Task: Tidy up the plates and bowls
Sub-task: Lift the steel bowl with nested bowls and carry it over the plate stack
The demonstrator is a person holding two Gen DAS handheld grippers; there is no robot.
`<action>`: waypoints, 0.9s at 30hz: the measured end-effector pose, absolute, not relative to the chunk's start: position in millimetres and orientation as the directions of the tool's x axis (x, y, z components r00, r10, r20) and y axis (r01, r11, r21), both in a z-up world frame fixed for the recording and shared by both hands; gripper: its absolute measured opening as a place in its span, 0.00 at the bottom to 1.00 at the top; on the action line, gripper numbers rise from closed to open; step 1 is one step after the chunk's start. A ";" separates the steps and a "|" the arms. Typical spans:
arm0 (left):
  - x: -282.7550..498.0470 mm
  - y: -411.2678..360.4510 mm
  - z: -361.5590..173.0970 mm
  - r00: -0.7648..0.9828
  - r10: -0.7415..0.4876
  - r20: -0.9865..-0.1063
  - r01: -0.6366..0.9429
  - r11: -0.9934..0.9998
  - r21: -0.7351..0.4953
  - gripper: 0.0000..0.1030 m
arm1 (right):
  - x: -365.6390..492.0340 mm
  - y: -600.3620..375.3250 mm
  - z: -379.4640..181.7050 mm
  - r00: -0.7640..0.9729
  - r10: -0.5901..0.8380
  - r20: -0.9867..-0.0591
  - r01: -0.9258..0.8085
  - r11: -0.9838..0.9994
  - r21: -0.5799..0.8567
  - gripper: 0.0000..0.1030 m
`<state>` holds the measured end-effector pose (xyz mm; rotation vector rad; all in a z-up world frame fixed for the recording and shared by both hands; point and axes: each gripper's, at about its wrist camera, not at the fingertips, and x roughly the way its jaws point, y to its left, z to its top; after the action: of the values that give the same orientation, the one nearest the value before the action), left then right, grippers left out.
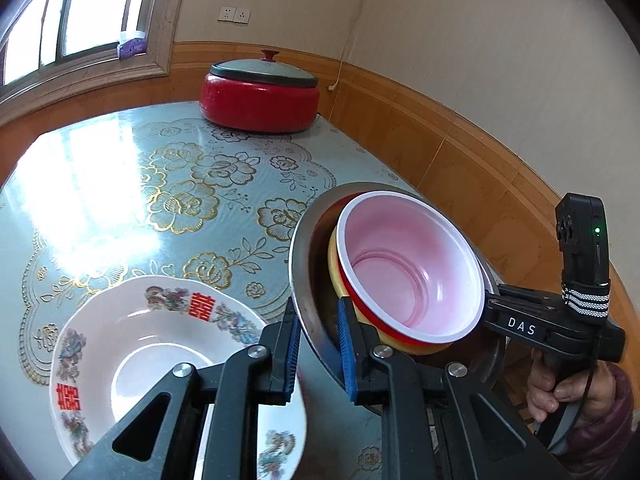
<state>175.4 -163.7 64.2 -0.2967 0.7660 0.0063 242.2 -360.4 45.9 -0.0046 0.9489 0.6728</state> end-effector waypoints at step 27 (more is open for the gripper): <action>35.2 -39.3 53.3 0.731 0.084 -0.677 -0.374 0.879 -0.295 0.16 | 161.7 -199.7 39.1 0.231 0.620 -0.750 -0.726 0.623 0.292 0.07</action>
<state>35.2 -39.3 53.3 -0.4352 0.7101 0.2613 161.7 -199.7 39.1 -0.1279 0.9646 0.9289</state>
